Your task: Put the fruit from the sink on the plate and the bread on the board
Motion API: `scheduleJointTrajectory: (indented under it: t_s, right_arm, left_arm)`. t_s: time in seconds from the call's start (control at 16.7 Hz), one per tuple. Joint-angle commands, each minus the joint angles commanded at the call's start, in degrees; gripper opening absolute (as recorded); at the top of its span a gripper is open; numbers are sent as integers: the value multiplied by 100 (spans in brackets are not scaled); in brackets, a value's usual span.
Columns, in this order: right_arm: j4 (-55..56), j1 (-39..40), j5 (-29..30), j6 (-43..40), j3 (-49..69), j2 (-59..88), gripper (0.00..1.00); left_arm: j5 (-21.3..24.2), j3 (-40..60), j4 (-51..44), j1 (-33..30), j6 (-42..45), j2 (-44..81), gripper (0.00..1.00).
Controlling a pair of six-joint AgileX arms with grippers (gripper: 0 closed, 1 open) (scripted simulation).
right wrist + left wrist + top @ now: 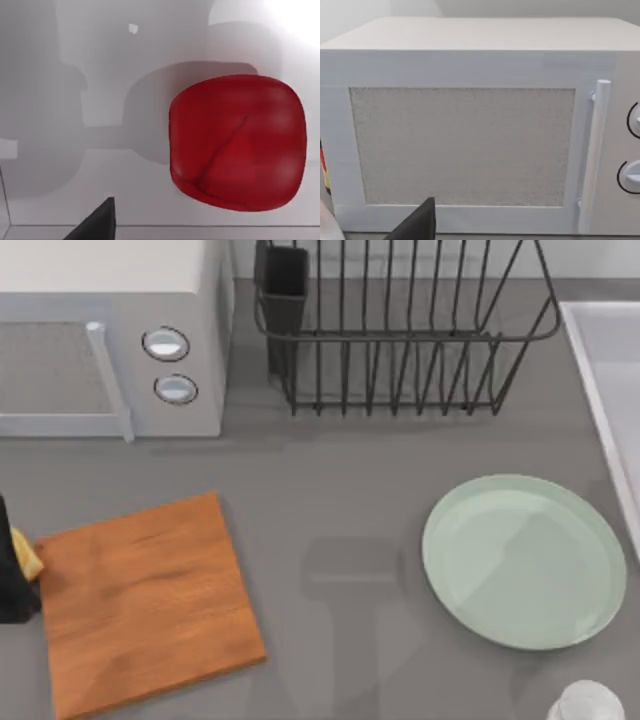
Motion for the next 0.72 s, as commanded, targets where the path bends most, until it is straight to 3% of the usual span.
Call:
scheduleJointTrajectory:
  t_s: [0.36, 0.72]
  right_arm:
    - [1566, -9, 8, 17, -570, 962, 100]
    - [1809, -10, 9, 20, -669, 1128, 100]
  left_arm:
    - [0, 0, 0, 0, 0, 0, 100]
    - [0, 0, 0, 0, 0, 0, 100]
